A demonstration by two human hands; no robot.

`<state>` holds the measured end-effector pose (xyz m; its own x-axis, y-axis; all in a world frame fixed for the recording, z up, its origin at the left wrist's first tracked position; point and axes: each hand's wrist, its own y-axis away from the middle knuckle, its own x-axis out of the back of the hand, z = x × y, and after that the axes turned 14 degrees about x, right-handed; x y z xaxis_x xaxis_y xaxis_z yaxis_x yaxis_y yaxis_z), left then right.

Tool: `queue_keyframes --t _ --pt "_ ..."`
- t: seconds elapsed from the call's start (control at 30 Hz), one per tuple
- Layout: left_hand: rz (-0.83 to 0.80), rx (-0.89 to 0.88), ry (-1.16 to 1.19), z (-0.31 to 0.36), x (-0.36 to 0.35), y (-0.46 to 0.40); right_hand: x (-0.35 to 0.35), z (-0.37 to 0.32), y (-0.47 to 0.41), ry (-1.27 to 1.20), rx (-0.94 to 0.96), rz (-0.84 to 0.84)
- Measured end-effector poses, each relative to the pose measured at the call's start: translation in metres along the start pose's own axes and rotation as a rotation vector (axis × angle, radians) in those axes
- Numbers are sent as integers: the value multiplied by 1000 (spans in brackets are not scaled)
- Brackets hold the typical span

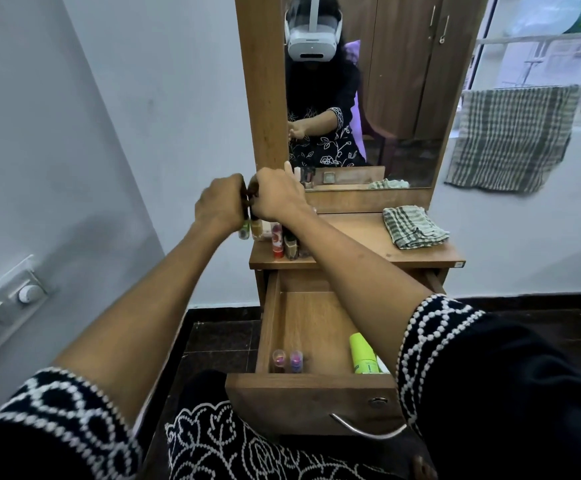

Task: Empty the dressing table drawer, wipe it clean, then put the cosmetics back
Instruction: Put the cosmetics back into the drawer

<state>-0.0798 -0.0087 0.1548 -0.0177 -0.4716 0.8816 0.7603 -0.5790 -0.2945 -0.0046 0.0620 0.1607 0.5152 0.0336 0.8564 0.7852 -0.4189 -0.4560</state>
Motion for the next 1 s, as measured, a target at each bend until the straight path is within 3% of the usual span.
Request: queue_keyframes --t 0.3,0.6,1.0 --pt "118 -234 186 1 40 61 34 -7 73 -341 97 268" --pt "-117 -205 206 -14 -24 132 -14 10 161 -488 -93 109" --pt "-289 -87 76 -29 -67 144 -59 18 185 -535 -178 -22"
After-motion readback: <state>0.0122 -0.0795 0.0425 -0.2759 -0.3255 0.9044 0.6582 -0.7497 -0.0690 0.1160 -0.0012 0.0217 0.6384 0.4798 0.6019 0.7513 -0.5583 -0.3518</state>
